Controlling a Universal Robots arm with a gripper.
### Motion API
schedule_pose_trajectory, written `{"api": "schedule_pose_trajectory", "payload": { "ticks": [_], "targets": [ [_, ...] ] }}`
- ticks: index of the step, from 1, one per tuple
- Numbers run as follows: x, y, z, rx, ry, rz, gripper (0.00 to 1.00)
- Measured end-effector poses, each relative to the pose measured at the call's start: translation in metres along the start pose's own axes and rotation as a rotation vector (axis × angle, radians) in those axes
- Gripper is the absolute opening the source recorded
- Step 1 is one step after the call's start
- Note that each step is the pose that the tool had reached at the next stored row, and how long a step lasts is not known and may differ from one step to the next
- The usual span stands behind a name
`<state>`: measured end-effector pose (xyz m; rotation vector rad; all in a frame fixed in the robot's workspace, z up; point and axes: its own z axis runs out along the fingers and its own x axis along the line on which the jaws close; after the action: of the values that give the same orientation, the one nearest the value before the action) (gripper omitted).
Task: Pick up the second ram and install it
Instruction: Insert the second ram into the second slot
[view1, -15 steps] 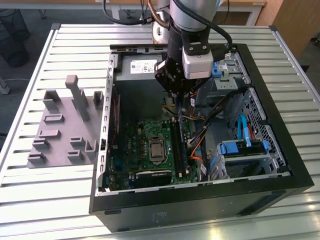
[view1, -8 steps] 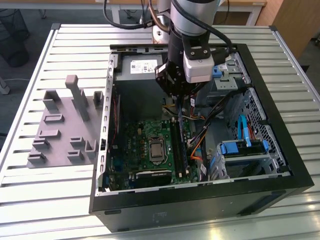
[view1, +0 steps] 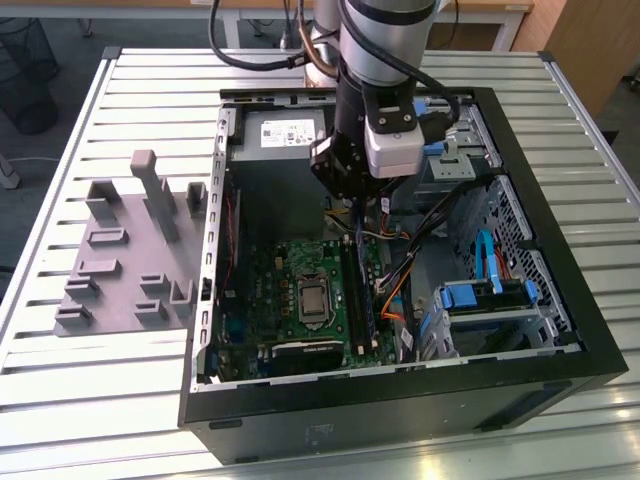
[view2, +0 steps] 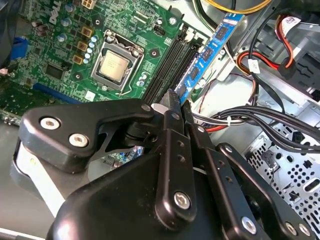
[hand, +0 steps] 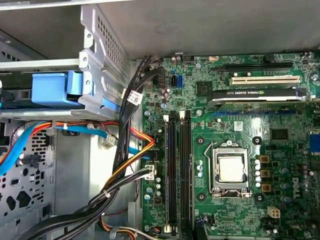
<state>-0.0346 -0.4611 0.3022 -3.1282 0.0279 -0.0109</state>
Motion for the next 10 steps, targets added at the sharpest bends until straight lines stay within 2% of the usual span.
{"api": "schedule_pose_trajectory", "payload": {
  "ticks": [4, 10],
  "targets": [
    [0.0000, 0.0001, 0.0034, -0.0001, -0.0004, 0.003, 0.14],
    [0.0000, 0.0001, 0.0036, -0.0002, -0.0004, 0.003, 0.14]
  ]
}}
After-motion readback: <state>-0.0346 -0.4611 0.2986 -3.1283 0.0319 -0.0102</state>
